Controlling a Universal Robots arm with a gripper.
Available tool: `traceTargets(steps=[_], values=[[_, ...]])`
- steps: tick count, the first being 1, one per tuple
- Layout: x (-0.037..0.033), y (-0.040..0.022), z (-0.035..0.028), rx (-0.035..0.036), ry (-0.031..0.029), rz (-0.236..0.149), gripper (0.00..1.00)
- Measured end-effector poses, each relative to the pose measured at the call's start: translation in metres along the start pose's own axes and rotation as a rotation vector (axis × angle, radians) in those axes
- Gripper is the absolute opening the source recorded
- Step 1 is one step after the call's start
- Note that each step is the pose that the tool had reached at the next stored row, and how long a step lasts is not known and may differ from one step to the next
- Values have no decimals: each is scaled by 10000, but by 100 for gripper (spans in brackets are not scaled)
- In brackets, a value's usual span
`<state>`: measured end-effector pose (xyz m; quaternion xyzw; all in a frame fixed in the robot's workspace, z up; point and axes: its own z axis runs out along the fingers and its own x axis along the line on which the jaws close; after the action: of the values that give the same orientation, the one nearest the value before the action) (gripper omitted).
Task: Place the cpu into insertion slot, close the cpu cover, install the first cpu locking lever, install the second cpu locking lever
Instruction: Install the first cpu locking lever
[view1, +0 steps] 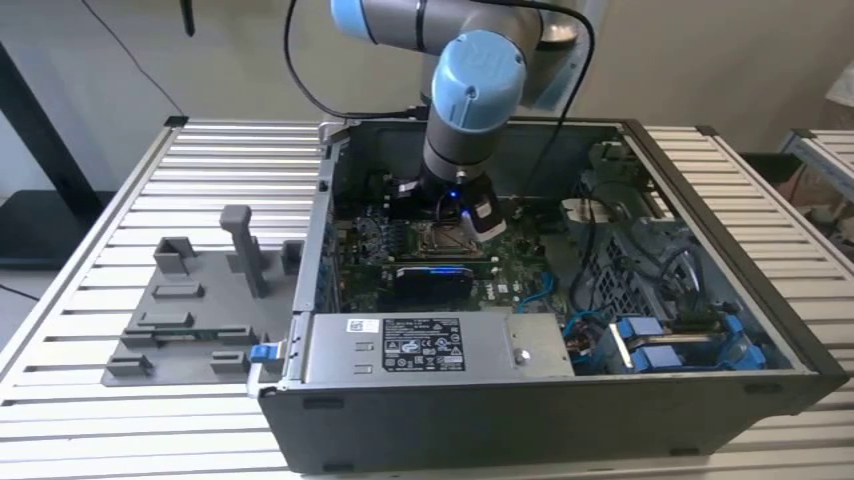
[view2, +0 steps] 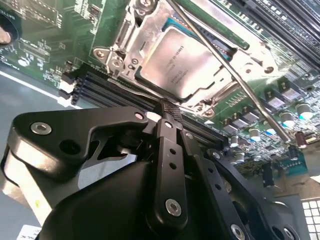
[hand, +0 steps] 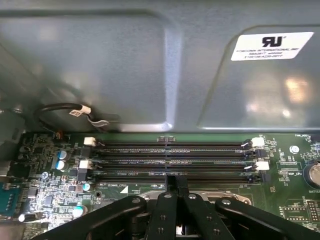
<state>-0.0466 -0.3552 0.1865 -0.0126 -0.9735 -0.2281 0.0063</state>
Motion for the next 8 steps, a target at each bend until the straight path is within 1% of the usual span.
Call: traceTargets(steps=[8], values=[[-72,2,10,2,1,0,11]])
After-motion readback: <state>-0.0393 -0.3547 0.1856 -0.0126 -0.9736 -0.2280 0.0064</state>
